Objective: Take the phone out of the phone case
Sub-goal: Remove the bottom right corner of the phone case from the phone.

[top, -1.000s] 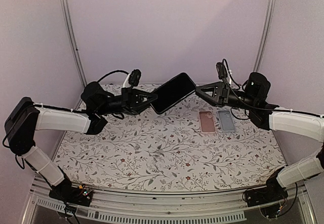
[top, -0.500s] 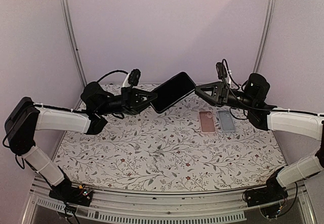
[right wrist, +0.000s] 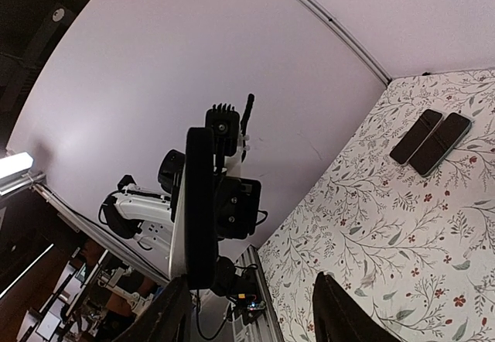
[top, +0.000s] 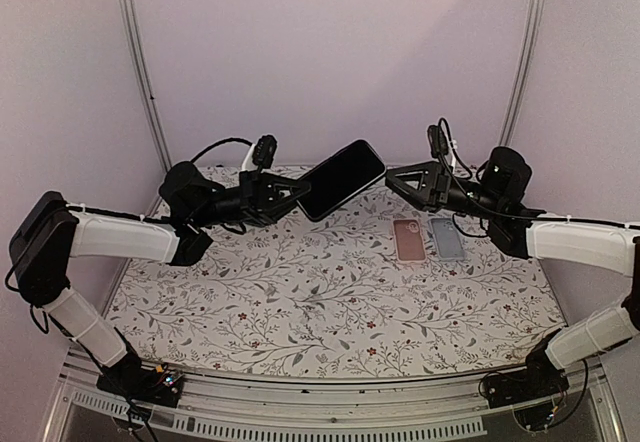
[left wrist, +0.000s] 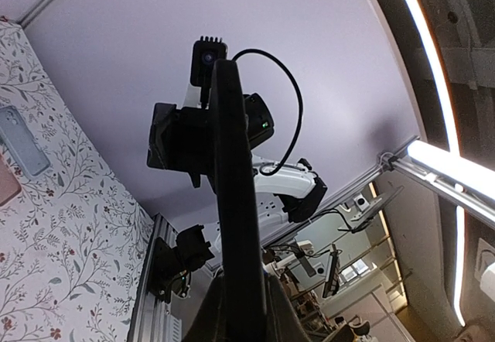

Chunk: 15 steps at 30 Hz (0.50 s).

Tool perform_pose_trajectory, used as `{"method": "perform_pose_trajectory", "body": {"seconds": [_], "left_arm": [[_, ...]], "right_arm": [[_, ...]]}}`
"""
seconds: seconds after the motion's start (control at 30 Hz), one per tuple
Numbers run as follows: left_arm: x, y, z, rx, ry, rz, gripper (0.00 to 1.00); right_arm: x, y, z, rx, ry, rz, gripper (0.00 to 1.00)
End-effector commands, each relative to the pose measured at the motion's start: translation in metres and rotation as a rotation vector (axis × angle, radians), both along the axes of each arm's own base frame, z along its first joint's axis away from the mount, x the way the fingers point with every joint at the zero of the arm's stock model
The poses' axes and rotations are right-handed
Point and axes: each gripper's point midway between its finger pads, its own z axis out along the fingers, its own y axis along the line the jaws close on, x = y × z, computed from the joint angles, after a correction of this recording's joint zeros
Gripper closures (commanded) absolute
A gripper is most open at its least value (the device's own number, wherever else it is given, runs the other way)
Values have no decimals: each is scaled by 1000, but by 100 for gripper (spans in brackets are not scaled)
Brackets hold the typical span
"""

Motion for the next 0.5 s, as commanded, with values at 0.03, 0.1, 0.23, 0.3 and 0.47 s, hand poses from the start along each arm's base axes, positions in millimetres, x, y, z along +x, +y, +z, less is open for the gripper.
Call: {"method": "perform_pose_trajectory", "body": {"seconds": [0.03,0.1,0.23,0.3,0.47], "left_arm": [[-64,19,90,-278,-388,-74,100],[-64,15,86,-259,-392,-84,100],[-63,7,80,-221,-383,-103,100],[-61,1,74,-201,-368,-119,100],[-54,-9,58,-155,-318,-144,100]], "right_arm": [[13,2,-78,-157,261,-36,45],[14,3,-78,-158,265,-37,45],[14,6,-69,-147,250,-21,44],[13,10,-63,-142,236,-3,43],[6,25,-53,-136,209,66,42]]}}
